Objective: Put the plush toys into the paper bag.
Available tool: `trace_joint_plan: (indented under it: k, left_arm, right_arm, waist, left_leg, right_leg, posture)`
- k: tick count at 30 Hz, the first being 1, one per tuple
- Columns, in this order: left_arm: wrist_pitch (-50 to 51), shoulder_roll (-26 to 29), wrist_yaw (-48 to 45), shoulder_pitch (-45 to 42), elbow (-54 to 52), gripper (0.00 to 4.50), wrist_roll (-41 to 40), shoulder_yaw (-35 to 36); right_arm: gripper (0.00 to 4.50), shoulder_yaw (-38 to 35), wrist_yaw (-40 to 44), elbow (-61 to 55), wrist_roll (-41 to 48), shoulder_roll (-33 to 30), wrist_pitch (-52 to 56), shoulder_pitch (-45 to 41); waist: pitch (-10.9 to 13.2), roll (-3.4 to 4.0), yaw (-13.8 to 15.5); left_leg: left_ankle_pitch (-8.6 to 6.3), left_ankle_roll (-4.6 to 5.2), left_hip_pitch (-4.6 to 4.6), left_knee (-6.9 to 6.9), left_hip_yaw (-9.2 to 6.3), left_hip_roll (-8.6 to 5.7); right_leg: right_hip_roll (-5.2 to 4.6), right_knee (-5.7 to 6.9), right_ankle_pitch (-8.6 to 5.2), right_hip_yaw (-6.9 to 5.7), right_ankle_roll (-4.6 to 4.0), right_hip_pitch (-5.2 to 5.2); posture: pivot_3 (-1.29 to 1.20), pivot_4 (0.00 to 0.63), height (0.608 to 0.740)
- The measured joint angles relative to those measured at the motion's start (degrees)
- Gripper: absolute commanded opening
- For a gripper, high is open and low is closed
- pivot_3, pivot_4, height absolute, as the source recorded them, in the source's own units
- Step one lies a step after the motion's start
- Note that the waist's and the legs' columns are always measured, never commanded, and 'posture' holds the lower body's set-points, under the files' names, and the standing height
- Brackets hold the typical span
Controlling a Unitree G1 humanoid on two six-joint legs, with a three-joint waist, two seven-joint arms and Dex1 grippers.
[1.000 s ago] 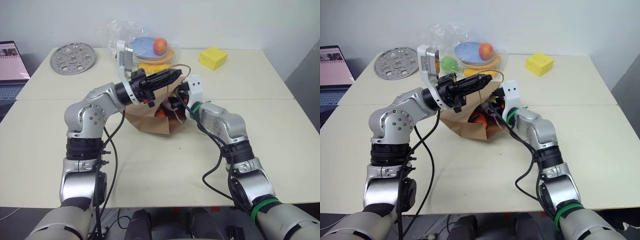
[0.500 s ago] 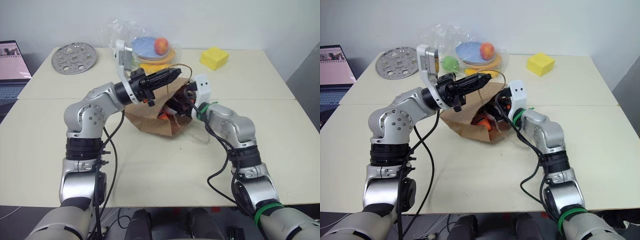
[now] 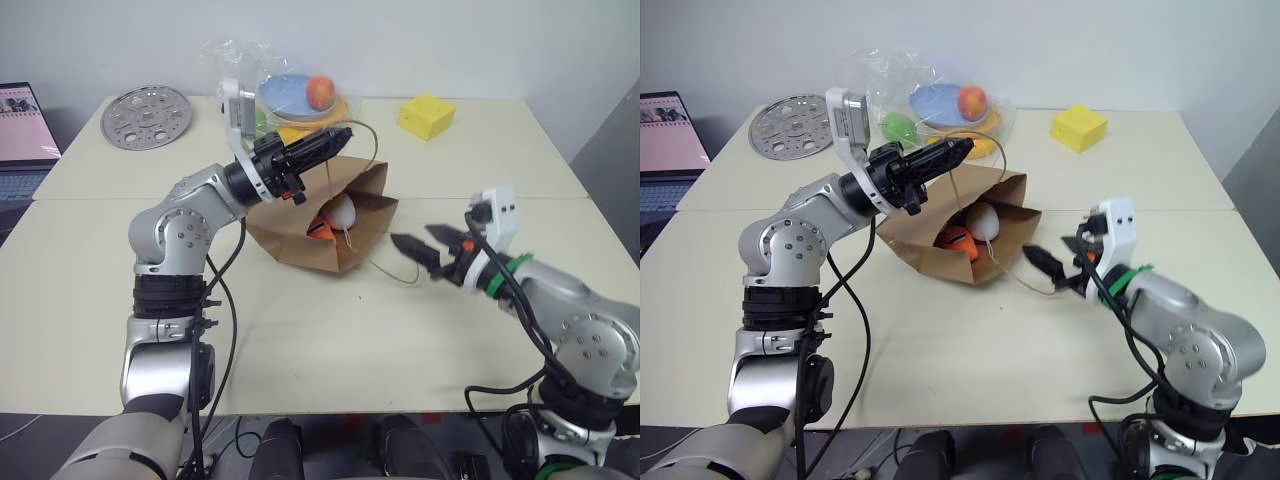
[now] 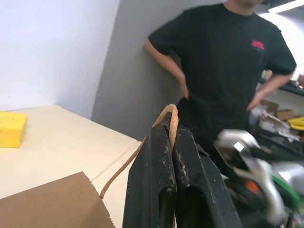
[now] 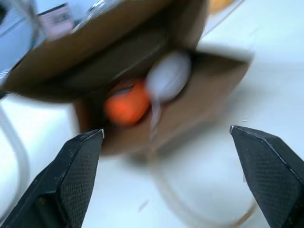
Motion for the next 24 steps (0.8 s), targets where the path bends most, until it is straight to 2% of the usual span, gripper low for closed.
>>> trace_joint_plan:
  k: [4,9,12,14,18,20,23,24]
  left_arm:
    - [-0.7,0.0,0.1,-1.1,1.0,0.0,0.1,1.2]
    - [-0.9,-0.8,0.1,-1.1,1.3,0.0,0.2,1.0]
    - [-1.1,-0.8,0.1,-1.1,1.3,0.0,0.2,1.0]
    - [-1.3,-0.7,0.1,-0.9,1.3,0.0,0.3,1.1]
    - [-1.3,-0.9,0.2,-0.7,1.1,0.0,0.5,0.7]
    - [-1.3,-0.6,0.2,-0.5,1.1,0.0,0.6,0.9]
    - [-1.3,-0.7,0.2,-0.5,0.9,0.0,0.6,0.8]
    - [-1.3,-0.7,0.2,-0.5,0.9,0.0,0.6,0.8]
  right_arm:
    - [4.47,-1.8,-0.3,-1.1,0.4,-1.0,2.7,8.1]
    - [4.47,-5.6,-2.9,-1.4,2.6,6.8,2.7,8.2]
    - [4.47,-5.8,-4.3,-1.4,4.6,8.0,2.8,8.2]
    - [4.47,-9.6,-8.3,0.5,4.5,15.0,1.6,6.1]
    - [4.47,-14.7,-18.9,9.1,4.7,15.8,-5.8,1.8]
    - [4.47,-17.8,-23.2,12.0,7.3,16.3,-9.2,-0.5]
    - [4.47,-18.2,-26.7,14.8,12.0,16.5,-11.7,-1.7]
    - [4.11,-17.9,-27.5,15.4,13.2,16.5,-12.3,-1.7]
  waist:
    - [0.0,0.0,0.3]
    - [0.0,0.0,-0.1]
    - [0.0,0.0,-0.1]
    - [0.0,-0.01,-0.1]
    - [0.0,0.01,-0.1]
    - [0.0,0.01,-0.1]
    - [0.0,0.01,-0.2]
    - [0.0,0.01,-0.2]
  left_leg:
    - [0.0,0.0,0.0,0.0,0.05,-0.03]
    - [0.0,0.0,0.05,-0.02,0.02,-0.01]
    - [0.0,0.0,0.04,-0.02,0.03,-0.02]
    - [0.0,0.0,0.07,-0.04,0.0,0.01]
    - [0.01,-0.01,0.04,-0.02,0.05,-0.03]
    - [0.0,-0.01,0.04,-0.06,0.03,-0.01]
    - [0.0,-0.01,0.06,-0.2,0.04,0.0]
    - [0.0,-0.01,0.05,-0.25,0.04,0.0]
  right_leg:
    - [-0.03,-0.05,0.0,0.04,0.01,0.01]
    - [0.01,0.01,0.0,0.05,0.01,0.0]
    - [0.0,-0.01,0.0,0.06,0.01,0.0]
    - [0.02,0.02,0.0,0.02,0.0,0.0]
    - [-0.03,-0.01,0.0,0.07,0.0,0.01]
    - [-0.01,0.01,0.0,0.03,0.0,-0.01]
    - [0.0,-0.02,0.0,0.03,0.0,-0.03]
    - [0.0,-0.04,0.0,0.03,0.0,-0.05]
  posture:
    - [0.0,0.15,0.74]
    - [0.0,0.15,0.74]
    - [0.0,0.15,0.74]
    - [0.0,0.15,0.74]
    - [0.0,0.15,0.74]
    - [0.0,0.15,0.74]
    - [0.0,0.15,0.74]
    - [0.0,0.15,0.74]
